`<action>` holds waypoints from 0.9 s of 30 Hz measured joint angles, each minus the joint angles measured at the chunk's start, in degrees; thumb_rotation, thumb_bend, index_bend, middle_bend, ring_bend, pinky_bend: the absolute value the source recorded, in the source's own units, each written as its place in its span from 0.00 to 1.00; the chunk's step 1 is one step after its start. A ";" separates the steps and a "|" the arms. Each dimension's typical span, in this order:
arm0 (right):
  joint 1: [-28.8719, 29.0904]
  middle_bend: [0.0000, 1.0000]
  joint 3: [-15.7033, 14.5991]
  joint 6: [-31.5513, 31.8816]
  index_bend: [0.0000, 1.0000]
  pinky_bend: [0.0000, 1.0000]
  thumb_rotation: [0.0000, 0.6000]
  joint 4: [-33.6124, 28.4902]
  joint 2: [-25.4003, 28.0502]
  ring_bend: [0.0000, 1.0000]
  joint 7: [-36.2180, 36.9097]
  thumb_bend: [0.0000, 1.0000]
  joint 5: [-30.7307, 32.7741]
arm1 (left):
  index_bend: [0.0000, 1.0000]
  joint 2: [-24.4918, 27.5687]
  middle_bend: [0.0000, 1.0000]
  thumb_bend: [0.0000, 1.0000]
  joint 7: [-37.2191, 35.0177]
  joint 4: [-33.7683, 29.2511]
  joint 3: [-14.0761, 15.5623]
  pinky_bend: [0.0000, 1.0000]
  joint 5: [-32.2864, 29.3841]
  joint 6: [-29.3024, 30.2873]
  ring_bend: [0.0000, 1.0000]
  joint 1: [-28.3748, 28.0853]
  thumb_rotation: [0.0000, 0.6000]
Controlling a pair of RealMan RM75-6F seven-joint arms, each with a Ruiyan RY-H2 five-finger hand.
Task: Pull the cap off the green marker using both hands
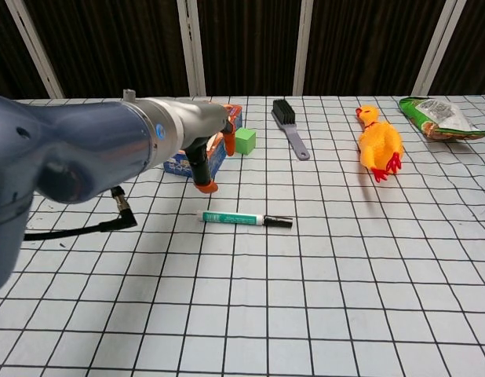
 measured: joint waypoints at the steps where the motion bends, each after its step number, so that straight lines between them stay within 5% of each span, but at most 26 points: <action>1: -0.04 0.05 -0.04 -0.02 0.10 0.04 1.00 0.24 -0.10 0.04 0.31 0.25 -0.01 | 0.27 -0.40 0.03 0.43 0.10 0.30 0.07 0.00 -0.27 0.10 0.00 -0.31 1.00; 27: -1.15 0.05 -1.36 -0.58 0.10 0.04 1.00 3.96 -0.98 0.04 2.05 0.25 0.16 | 0.42 -8.20 0.09 0.46 -5.60 15.71 1.99 0.00 -1.95 -7.38 0.00 -2.71 1.00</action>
